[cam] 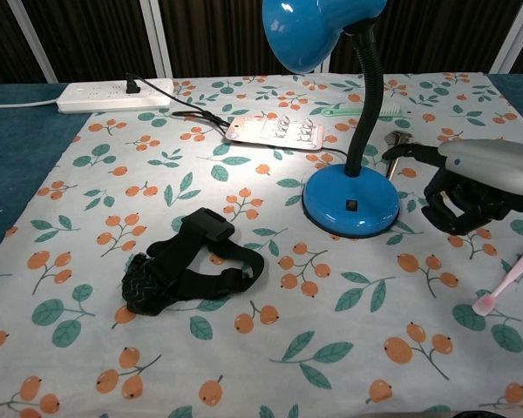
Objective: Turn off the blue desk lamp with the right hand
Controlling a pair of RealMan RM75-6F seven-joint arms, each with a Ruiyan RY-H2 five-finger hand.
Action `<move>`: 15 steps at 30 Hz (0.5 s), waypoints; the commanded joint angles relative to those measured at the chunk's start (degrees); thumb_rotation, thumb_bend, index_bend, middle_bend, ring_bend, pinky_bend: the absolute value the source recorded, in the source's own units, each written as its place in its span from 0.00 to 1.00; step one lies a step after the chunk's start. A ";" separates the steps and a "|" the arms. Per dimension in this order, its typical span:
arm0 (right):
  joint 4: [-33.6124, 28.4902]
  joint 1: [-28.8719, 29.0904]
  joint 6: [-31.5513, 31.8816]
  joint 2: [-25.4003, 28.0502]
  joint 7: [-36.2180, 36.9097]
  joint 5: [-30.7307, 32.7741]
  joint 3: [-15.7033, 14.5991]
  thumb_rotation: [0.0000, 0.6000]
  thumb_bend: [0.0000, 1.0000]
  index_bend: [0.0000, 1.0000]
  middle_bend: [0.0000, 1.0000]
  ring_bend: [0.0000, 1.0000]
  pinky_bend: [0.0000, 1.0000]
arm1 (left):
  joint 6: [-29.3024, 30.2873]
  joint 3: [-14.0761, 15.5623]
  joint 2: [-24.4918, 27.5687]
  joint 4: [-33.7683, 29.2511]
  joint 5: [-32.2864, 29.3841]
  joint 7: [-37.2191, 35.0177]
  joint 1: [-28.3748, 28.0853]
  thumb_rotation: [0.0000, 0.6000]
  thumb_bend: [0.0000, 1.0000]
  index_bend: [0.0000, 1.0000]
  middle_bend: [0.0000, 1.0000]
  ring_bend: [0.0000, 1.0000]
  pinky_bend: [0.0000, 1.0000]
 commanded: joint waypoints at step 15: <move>2.59 3.04 -2.42 -6.10 -6.49 6.20 -0.47 1.00 0.61 0.08 0.80 0.83 0.79 | -0.15 -0.02 0.17 -0.05 -0.06 -0.20 -0.05 1.00 0.52 0.05 0.02 0.00 0.00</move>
